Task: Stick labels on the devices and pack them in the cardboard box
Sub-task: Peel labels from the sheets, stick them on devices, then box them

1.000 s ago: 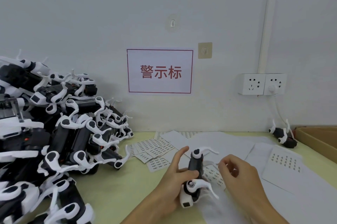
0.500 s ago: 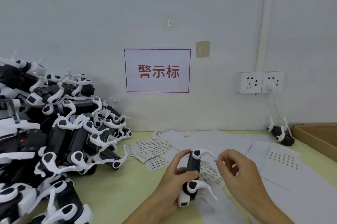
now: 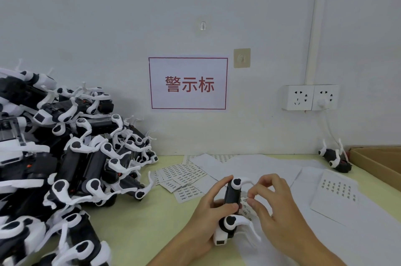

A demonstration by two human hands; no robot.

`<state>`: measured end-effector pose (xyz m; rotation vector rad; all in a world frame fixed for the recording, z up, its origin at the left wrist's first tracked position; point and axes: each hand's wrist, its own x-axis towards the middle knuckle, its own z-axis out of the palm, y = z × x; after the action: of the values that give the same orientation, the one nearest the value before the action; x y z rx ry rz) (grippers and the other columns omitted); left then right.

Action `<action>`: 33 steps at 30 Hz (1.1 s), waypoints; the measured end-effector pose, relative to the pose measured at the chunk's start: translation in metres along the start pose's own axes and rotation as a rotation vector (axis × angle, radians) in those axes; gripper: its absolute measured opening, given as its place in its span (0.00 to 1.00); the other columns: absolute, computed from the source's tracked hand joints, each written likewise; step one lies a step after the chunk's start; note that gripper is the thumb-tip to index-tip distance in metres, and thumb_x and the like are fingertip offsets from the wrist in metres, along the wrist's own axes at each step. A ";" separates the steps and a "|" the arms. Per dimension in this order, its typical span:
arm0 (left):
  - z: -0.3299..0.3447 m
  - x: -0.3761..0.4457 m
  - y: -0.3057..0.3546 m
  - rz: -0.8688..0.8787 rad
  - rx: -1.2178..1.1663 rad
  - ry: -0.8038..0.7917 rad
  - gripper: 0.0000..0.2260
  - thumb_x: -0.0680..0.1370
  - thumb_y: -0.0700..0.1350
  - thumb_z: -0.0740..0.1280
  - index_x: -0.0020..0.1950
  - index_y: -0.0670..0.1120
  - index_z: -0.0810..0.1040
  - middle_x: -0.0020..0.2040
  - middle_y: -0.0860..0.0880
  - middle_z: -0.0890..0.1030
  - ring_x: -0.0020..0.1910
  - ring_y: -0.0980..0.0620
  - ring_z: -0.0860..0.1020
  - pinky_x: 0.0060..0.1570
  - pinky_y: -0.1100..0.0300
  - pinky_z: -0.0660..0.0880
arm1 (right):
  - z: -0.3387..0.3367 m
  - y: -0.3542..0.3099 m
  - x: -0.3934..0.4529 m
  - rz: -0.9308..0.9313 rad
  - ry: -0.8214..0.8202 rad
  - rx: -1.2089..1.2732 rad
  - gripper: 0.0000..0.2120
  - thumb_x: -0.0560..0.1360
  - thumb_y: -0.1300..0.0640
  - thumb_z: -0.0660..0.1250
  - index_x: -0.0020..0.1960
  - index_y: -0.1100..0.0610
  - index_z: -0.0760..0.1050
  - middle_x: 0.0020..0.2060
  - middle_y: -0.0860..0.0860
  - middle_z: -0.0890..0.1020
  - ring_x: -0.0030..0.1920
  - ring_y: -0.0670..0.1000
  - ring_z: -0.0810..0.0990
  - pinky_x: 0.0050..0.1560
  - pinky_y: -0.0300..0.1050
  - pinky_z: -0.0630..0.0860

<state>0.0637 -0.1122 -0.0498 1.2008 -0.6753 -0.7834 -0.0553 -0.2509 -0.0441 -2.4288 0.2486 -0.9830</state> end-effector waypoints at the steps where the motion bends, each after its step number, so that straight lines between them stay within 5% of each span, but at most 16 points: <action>1: 0.000 0.000 0.000 0.002 0.002 0.002 0.28 0.69 0.38 0.72 0.66 0.60 0.78 0.51 0.37 0.83 0.46 0.43 0.82 0.50 0.52 0.77 | 0.000 0.000 0.000 -0.004 0.007 -0.010 0.12 0.79 0.57 0.68 0.42 0.40 0.74 0.53 0.37 0.67 0.63 0.39 0.64 0.56 0.37 0.64; 10: 0.004 0.003 -0.004 0.024 0.056 0.036 0.30 0.68 0.42 0.72 0.68 0.60 0.76 0.55 0.36 0.83 0.48 0.46 0.81 0.60 0.51 0.74 | 0.000 0.001 0.001 -0.061 0.028 -0.160 0.10 0.77 0.61 0.69 0.44 0.46 0.77 0.54 0.44 0.67 0.58 0.49 0.67 0.53 0.39 0.65; 17: 0.003 0.006 -0.006 0.013 0.037 0.040 0.31 0.62 0.48 0.75 0.65 0.64 0.79 0.47 0.42 0.83 0.46 0.47 0.80 0.56 0.53 0.74 | 0.000 -0.008 0.007 -0.110 0.081 -0.238 0.11 0.75 0.63 0.71 0.44 0.47 0.77 0.52 0.46 0.68 0.53 0.49 0.67 0.48 0.45 0.69; 22: 0.003 0.006 -0.007 0.020 0.061 0.054 0.30 0.63 0.48 0.75 0.65 0.64 0.79 0.51 0.40 0.84 0.50 0.46 0.82 0.66 0.47 0.72 | 0.001 -0.015 0.010 -0.141 0.106 -0.296 0.12 0.71 0.66 0.75 0.41 0.50 0.78 0.49 0.48 0.69 0.50 0.52 0.71 0.45 0.48 0.72; 33: 0.004 0.005 -0.005 0.033 0.101 0.067 0.27 0.64 0.46 0.73 0.61 0.65 0.80 0.55 0.36 0.83 0.49 0.46 0.82 0.58 0.52 0.75 | 0.003 -0.022 0.013 -0.209 0.169 -0.394 0.14 0.62 0.69 0.80 0.37 0.54 0.79 0.44 0.53 0.74 0.43 0.57 0.76 0.34 0.50 0.76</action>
<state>0.0631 -0.1193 -0.0531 1.2988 -0.6842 -0.6854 -0.0444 -0.2354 -0.0266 -2.7703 0.2720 -1.3419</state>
